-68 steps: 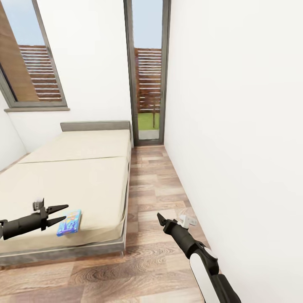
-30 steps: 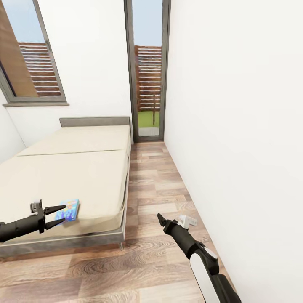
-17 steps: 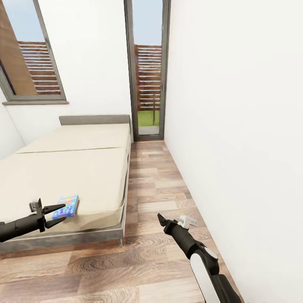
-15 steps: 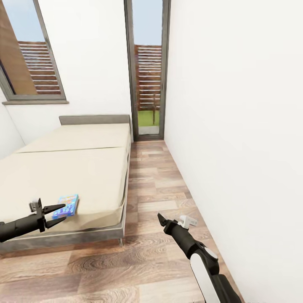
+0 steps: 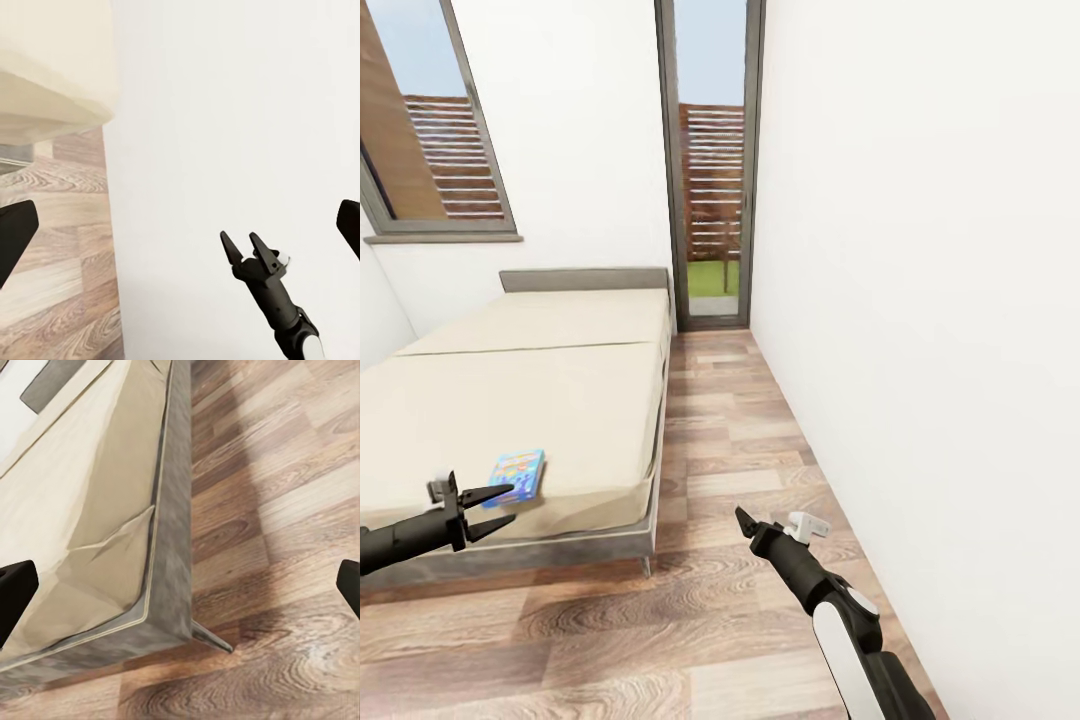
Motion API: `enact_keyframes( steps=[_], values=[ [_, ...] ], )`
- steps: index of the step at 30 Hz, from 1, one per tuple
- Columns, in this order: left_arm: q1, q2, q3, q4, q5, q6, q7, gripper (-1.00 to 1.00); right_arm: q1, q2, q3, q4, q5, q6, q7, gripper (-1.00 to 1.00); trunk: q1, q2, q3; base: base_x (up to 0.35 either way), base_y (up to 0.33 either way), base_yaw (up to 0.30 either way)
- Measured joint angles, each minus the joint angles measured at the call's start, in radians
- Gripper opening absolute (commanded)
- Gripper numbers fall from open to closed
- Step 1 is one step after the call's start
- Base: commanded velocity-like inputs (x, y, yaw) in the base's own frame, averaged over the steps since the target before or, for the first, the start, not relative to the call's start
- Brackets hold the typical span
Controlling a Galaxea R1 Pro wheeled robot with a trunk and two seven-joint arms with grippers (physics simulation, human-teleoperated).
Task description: Put all the toys in the child's room - the three board games (two on the bed and one on the table), the two jigsaw puzzles on the table, and the tennis ball on the table - inside the toy box on the table in the child's room.
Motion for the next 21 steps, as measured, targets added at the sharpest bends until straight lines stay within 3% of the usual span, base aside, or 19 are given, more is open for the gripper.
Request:
enact_keyframes(
  steps=[7,21],
  values=[
    [0.000,0.004,0.000,0.001,0.000,0.000,0.000,1.00,0.000,0.000,0.001,0.000,0.000,-0.001,0.000,1.00,0.027,-0.049,-0.022,0.000,0.000,0.000],
    [0.000,0.006,0.001,0.001,0.000,0.000,0.000,1.00,0.000,0.000,0.002,0.000,0.000,-0.001,-0.001,1.00,0.033,-0.053,-0.076,0.000,0.000,0.000]
  ],
)
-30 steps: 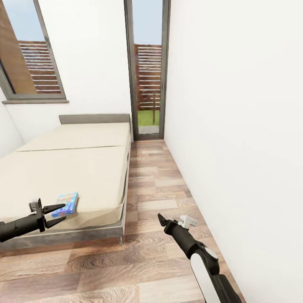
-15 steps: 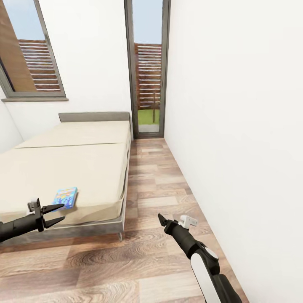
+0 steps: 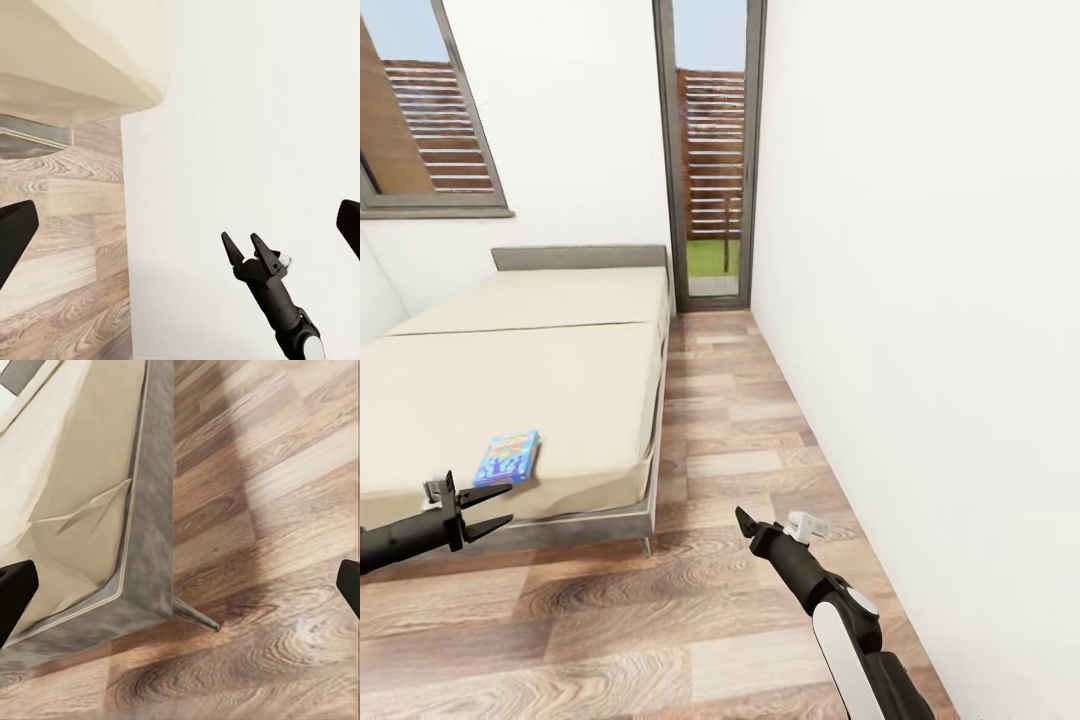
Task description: Put all the toys in the child's room - the three board games (two on the bed and one on the table), the two jigsaw puzzles on the table, and the tennis ball on the table - inside the toy box on the table in the child's room.
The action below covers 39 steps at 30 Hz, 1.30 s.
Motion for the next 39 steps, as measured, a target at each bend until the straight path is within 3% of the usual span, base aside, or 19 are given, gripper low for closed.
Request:
enact_keyframes(
  steps=[14,24,39],
  values=[
    [0.000,0.047,0.003,0.032,0.003,-0.003,-0.003,1.00,0.000,0.000,-0.001,-0.001,0.000,0.001,0.001,1.00,0.001,-0.001,-0.008,0.000,0.000,0.000],
    [0.000,0.057,0.041,0.067,0.002,-0.010,-0.040,1.00,0.000,0.000,0.001,0.000,0.000,-0.001,0.000,1.00,0.001,-0.001,-0.008,0.013,0.021,0.000],
    [0.000,0.063,0.050,0.095,0.004,-0.015,-0.047,1.00,0.000,0.001,0.004,0.000,0.000,-0.002,-0.001,1.00,0.001,-0.001,-0.008,0.020,0.031,0.000]
  ],
)
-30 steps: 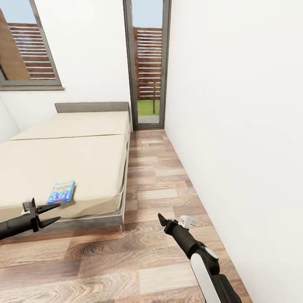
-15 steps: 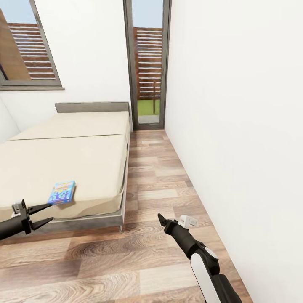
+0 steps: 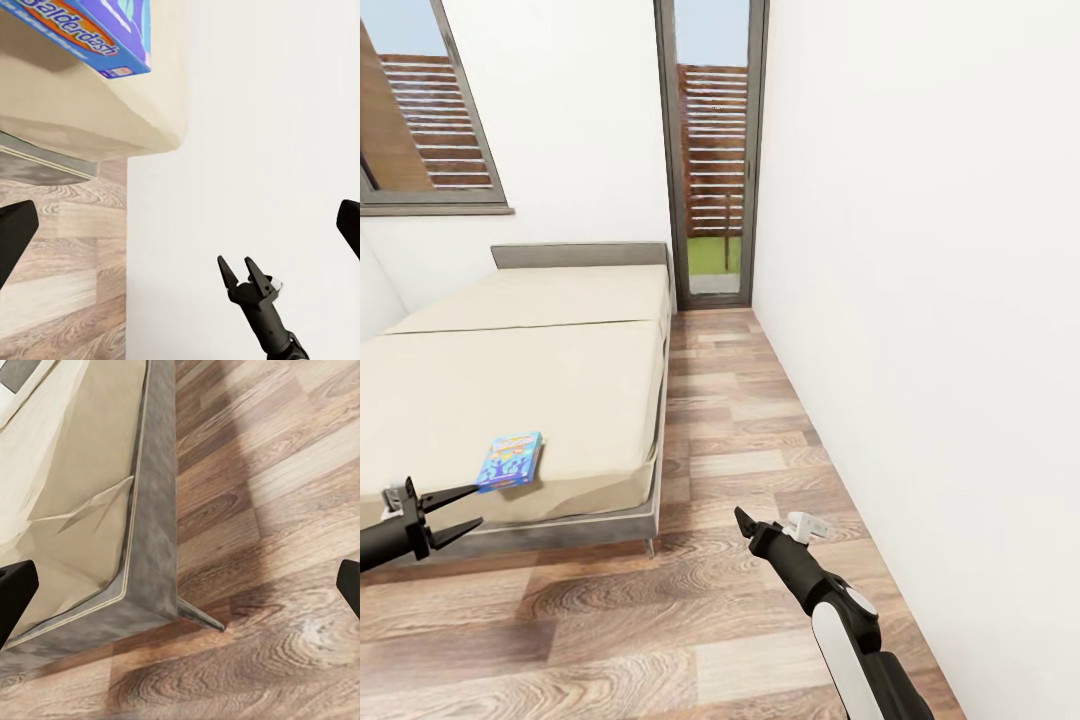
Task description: Put all the toys in the child's room - the three board games (two on the bed and one on the table), the two jigsaw puzzles on the table, and the tennis ball on the table - inside the toy box on the table in the child's room.
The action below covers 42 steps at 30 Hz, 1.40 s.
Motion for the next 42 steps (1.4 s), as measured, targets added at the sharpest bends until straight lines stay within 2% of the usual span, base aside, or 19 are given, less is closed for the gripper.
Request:
enact_keyframes(
  steps=[42],
  values=[
    [0.000,-0.002,0.000,0.008,0.000,-0.001,0.000,1.00,0.000,-0.001,-0.002,0.000,-0.001,0.001,0.001,1.00,0.000,0.000,0.000,0.053,0.034,0.000]
  ],
)
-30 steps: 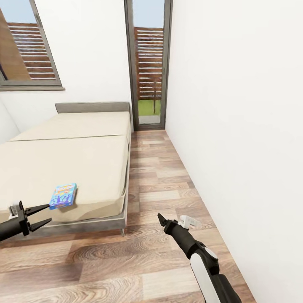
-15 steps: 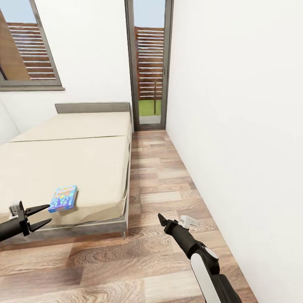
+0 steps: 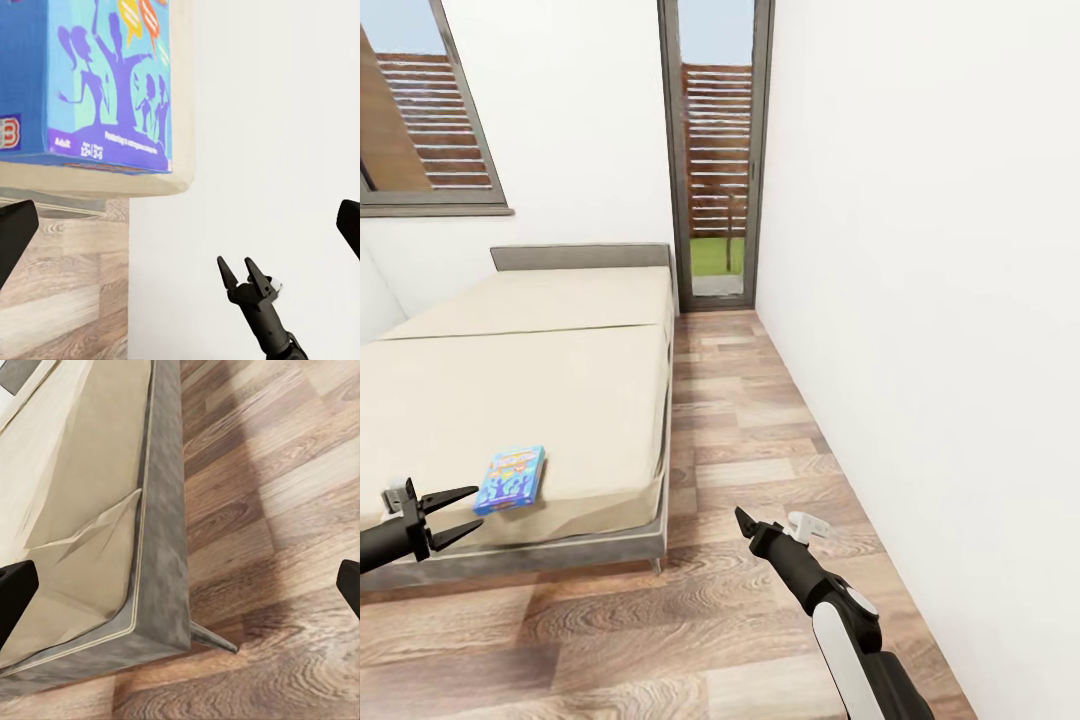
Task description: Put all the toys in the child's room - the three board games (two on the bed and one on the table), the two jigsaw puzzles on the table, and the tennis ball on the table - inside the toy box on the table in the child's room.
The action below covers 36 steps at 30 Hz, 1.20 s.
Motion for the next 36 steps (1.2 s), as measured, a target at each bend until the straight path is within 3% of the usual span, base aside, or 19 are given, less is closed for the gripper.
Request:
enact_keyframes(
  steps=[36],
  values=[
    [0.000,-0.001,0.000,0.000,0.000,0.000,-0.001,1.00,0.000,0.000,0.000,0.000,0.001,0.000,-0.001,1.00,0.000,0.000,0.000,0.004,0.012,0.000]
  ],
)
